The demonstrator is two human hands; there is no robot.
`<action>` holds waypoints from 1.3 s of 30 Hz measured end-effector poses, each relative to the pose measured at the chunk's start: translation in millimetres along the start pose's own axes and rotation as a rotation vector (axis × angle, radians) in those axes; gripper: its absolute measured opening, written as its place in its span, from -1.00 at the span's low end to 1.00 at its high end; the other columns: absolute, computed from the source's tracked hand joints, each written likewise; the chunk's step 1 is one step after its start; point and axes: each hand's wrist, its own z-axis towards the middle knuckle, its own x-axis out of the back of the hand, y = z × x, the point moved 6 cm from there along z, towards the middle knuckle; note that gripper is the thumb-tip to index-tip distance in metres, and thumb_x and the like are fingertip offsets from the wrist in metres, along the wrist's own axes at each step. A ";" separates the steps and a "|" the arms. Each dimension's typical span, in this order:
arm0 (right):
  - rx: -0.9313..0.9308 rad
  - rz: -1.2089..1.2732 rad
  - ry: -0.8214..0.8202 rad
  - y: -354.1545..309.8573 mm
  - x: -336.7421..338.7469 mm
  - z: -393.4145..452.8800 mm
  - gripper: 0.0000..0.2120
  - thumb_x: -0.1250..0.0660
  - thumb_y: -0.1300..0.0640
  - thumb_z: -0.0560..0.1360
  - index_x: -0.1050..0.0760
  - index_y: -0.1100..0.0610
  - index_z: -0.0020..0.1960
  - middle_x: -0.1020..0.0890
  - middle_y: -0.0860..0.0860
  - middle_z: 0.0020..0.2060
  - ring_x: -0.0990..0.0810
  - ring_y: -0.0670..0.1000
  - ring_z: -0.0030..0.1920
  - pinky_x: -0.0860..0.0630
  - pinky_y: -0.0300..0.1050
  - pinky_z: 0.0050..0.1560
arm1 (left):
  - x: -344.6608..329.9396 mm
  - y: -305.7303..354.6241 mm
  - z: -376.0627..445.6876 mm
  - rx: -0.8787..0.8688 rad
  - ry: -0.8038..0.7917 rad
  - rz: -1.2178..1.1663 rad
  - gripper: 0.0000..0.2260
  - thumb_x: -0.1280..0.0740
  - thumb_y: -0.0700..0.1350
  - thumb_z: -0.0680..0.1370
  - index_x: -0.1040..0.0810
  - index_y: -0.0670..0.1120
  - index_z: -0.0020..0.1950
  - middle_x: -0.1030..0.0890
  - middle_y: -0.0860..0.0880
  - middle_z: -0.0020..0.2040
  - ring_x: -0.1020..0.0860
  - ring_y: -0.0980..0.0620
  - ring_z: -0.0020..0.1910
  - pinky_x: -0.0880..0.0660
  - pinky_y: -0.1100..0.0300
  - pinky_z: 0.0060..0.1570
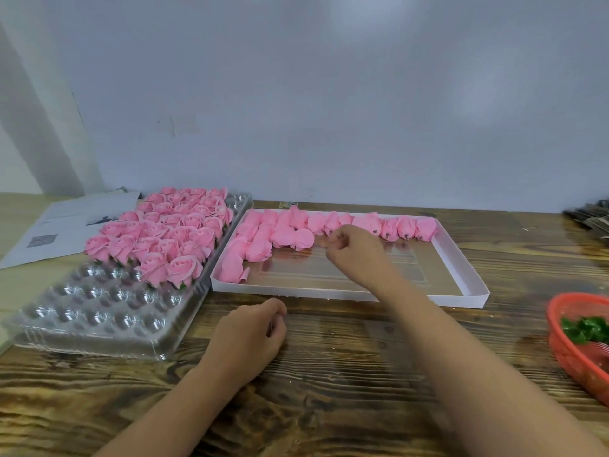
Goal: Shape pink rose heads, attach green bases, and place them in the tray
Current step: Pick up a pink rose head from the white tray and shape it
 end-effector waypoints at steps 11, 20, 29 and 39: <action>-0.071 -0.269 -0.236 14.2 -80.6 71.5 -0.45 -0.28 0.08 0.61 -0.24 0.07 0.57 -0.22 0.22 0.52 -0.31 0.27 0.48 -0.27 0.16 0.47 | 0.7 -1.5 1.5 0.004 -0.021 -0.057 -0.92 -0.36 -0.12 0.59 -0.62 0.02 0.05 -0.46 0.17 -0.44 -0.51 0.14 -0.40 -0.46 0.27 -0.34; -0.039 -0.239 -0.166 15.5 -81.2 84.6 -0.55 -0.33 0.12 0.54 -0.40 0.17 0.41 -0.57 0.14 0.22 -0.55 0.11 0.09 -0.46 -0.07 0.04 | -1.2 -3.6 3.7 0.011 -0.022 -0.092 -0.91 -0.33 -0.09 0.60 -0.60 0.05 0.07 -0.45 0.18 -0.44 -0.50 0.16 -0.39 -0.33 0.39 -0.34; -0.059 -0.215 -0.170 26.5 -68.1 84.1 -0.79 -0.28 0.13 0.56 -0.45 0.15 0.18 -0.59 0.12 0.12 -0.47 0.06 -0.01 -0.35 -0.14 -0.06 | -0.8 -6.5 3.2 0.014 -0.006 -0.109 -0.92 -0.35 -0.10 0.59 -0.60 0.06 0.03 -0.41 0.19 -0.49 -0.52 0.23 -0.32 -0.29 0.39 -0.37; -0.078 -0.222 -0.009 35.0 -50.0 70.8 -0.73 -0.37 0.17 0.51 -0.46 0.18 0.18 -0.59 0.10 0.00 -0.61 0.10 -0.03 -0.61 0.06 0.01 | -1.1 -2.5 3.2 0.005 -0.039 -0.093 -0.90 -0.35 -0.10 0.60 -0.61 0.05 0.08 -0.46 0.19 -0.45 -0.54 0.26 -0.25 -0.34 0.41 -0.35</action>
